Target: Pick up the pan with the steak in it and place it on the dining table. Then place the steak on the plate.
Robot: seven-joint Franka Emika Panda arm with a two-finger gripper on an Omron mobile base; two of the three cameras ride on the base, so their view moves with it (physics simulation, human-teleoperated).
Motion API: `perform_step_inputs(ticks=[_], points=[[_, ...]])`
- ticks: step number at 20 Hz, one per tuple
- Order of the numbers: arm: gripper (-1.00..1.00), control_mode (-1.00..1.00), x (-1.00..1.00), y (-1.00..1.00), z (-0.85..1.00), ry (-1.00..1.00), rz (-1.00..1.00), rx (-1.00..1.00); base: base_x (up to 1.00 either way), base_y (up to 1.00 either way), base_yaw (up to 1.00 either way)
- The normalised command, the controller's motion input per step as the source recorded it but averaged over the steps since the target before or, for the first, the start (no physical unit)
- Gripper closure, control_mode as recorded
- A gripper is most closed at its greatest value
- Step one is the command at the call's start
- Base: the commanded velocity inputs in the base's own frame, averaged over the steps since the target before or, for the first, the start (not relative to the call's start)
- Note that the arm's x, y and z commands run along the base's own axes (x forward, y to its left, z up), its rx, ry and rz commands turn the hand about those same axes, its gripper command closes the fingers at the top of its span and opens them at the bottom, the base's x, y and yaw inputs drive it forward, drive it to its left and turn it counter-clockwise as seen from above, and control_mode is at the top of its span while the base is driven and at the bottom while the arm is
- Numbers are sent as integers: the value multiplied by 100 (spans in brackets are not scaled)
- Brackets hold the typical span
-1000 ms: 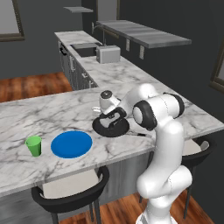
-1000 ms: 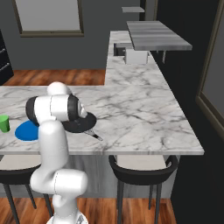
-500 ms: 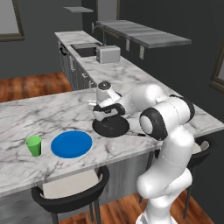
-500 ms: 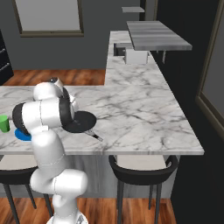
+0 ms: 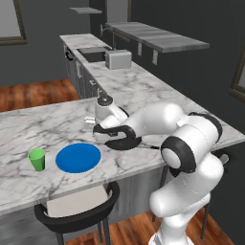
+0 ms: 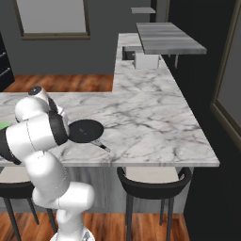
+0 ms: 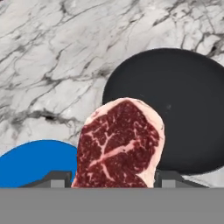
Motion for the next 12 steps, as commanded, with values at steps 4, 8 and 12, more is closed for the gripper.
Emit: perform_step_inputs(ticks=[4,8,12], points=[[100,-100,-68,61,0,-6,7,0,0,0,0],[100,-100,-42,55,-7,-5,7,4,0,0,0],[100,-100,-24,42,-6,-3,4,3,0,0,0]])
